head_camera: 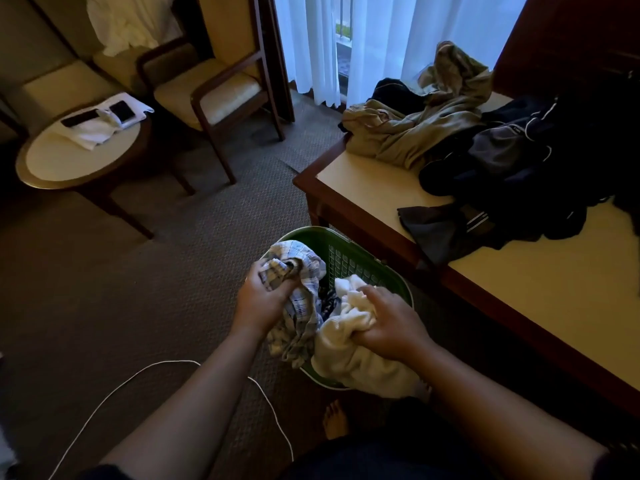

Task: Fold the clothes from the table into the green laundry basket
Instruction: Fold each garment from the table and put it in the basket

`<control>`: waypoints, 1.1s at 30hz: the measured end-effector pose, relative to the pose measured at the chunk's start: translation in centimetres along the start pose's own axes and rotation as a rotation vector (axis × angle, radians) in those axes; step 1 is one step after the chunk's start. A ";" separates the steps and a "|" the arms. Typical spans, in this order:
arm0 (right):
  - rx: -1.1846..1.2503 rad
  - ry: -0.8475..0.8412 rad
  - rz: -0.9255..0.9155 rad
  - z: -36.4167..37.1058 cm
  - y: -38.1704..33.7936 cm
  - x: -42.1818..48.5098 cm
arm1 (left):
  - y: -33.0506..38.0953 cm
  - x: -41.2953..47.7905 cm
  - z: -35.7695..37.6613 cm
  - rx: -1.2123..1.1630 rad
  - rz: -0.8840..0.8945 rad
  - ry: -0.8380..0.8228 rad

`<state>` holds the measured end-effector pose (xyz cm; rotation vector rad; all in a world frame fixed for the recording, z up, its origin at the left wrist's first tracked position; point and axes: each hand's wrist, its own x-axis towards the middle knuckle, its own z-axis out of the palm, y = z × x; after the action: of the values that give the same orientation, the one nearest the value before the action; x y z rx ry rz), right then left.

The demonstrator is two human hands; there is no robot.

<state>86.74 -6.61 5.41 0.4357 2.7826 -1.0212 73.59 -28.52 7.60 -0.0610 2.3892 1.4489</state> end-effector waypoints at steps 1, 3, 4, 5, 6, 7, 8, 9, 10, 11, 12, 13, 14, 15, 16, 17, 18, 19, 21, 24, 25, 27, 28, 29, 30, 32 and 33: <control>-0.009 0.008 -0.011 0.0 0.1 0.3 | 0.2 0.1 0.0 0.006 0.013 -0.013; -0.022 0.035 -0.036 0.0 0.2 0.7 | 0.6 0.4 -0.2 0.002 0.047 -0.033; -0.022 0.048 -0.047 0.0 0.2 0.9 | 0.9 0.5 -0.2 -0.008 0.065 -0.036; -0.024 0.051 -0.056 0.0 0.3 1.2 | 1.1 0.7 -0.2 -0.016 0.083 -0.033; -0.048 0.037 -0.060 0.1 0.5 1.4 | 1.4 0.8 -0.2 -0.018 0.097 -0.030; -0.098 0.008 -0.063 0.1 0.6 1.7 | 1.6 0.9 -0.2 -0.017 0.109 -0.029; -0.160 -0.036 -0.052 0.1 0.7 2.1 | 1.9 1.0 -0.2 -0.008 0.118 -0.028; -0.212 -0.085 -0.032 0.1 0.8 2.4 | 2.0 1.1 -0.2 0.008 0.128 -0.024; -0.239 -0.123 -0.005 0.1 0.9 2.6 | 2.2 1.3 -0.2 0.022 0.132 -0.016; -0.241 -0.140 0.014 0.1 1.0 2.8 | 2.2 1.4 -0.2 0.024 0.135 -0.009; -0.227 -0.143 0.026 0.1 1.1 2.9 | 2.3 1.5 -0.2 0.025 0.133 -0.003; -0.208 -0.141 0.030 0.1 1.2 2.9 | 2.3 1.7 -0.1 0.025 0.132 0.001; -0.186 -0.138 0.029 0.1 1.1 2.8 | 2.4 1.7 0.0 0.027 0.130 0.004; -0.164 -0.128 0.024 0.1 1.1 2.7 | 2.4 1.9 0.2 0.029 0.129 0.005; -0.146 -0.116 0.019 0.0 1.0 2.6 | 2.4 2.1 0.4 0.033 0.129 0.002; -0.133 -0.100 0.014 0.0 0.9 2.6 | 2.5 2.3 0.6 0.040 0.133 -0.001; -0.124 -0.088 0.012 -0.1 0.8 2.6 | 2.6 2.4 0.8 0.052 0.138 -0.003; -0.116 -0.076 0.009 -0.2 0.7 2.6 | 2.7 2.6 0.9 0.060 0.142 -0.004; -0.095 -0.050 0.004 -0.6 0.3 2.9 | 3.2 2.8 1.3 0.084 0.145 -0.025; -0.077 -0.015 -0.010 -1.6 -0.3 3.6 | 3.8 3.6 2.2 0.277 0.093 -0.118; -0.077 0.004 -0.018 -2.0 -0.5 3.9 | 4.1 3.9 2.5 0.352 0.083 -0.132; -0.065 0.047 -0.027 -3.0 -1.1 4.5 | 5.1 4.6 3.1 0.385 0.107 -0.144; -0.056 0.072 -0.030 -3.6 -1.3 4.9 | 6.0 4.9 3.5 0.369 0.131 -0.158; -0.047 0.097 -0.032 -4.4 -1.5 5.3 | 7.0 5.2 3.9 0.352 0.163 -0.176; -0.040 0.126 -0.036 -5.3 -1.7 5.8 | 8.1 5.6 4.5 0.342 0.202 -0.189; -0.041 0.185 -0.048 -7.4 -1.8 7.1 | 10.4 6.6 6.0 0.315 0.272 -0.212; -0.044 0.208 -0.052 -8.6 -1.8 7.9 | 11.6 7.3 6.8 0.289 0.300 -0.225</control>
<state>78.37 -0.60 11.14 0.4920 3.0083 -0.9740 66.12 -16.09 12.37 0.5230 2.4623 1.1358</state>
